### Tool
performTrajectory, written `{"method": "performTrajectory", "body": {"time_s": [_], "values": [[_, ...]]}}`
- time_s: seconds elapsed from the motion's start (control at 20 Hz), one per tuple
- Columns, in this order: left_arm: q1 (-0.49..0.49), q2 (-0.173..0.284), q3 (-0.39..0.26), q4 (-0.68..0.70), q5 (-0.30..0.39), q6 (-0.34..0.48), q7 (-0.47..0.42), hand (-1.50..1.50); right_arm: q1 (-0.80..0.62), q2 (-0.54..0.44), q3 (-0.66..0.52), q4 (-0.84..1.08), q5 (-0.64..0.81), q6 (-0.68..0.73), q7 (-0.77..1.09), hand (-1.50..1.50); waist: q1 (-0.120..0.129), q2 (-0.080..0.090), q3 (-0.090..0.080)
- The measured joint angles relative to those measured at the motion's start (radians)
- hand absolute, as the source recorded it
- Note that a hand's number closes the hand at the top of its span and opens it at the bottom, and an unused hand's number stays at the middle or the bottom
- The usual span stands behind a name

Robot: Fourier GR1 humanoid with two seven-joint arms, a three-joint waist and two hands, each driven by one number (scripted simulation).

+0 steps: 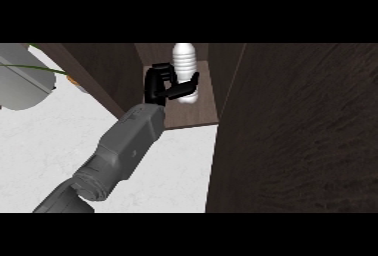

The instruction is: Pick up the bottled water, place it into the cabinet and close the cabinet

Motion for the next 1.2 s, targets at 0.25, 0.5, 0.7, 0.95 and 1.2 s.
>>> {"method": "performTrajectory", "body": {"time_s": [0.25,0.5,0.7,0.95,1.2], "values": [[-0.008,0.0,0.046,0.028,0.031,-0.045,-0.03,1.5,-0.012,-0.01,-0.012,0.016,-0.015,0.001,0.003,-1.5,-0.004,0.005,0.0],[-0.036,0.0,0.062,0.065,0.034,-0.05,-0.034,1.5,-0.017,-0.007,-0.011,0.02,-0.009,0.009,-0.002,-1.5,-0.014,0.009,0.0],[-0.057,0.013,0.066,0.09,0.031,-0.056,-0.033,-1.5,-0.02,-0.003,-0.006,0.02,-0.008,0.013,-0.004,-1.5,-0.021,0.013,0.0],[-0.085,0.009,0.076,0.112,0.032,-0.034,-0.048,-1.5,-0.024,0.004,0.0,0.015,-0.009,0.008,-0.001,-1.5,-0.026,0.014,0.0],[-0.095,0.013,0.075,0.129,0.025,-0.042,-0.052,-1.5,-0.022,0.008,0.009,0.016,-0.003,0.019,0.0,-1.5,-0.029,0.017,0.0]]}}
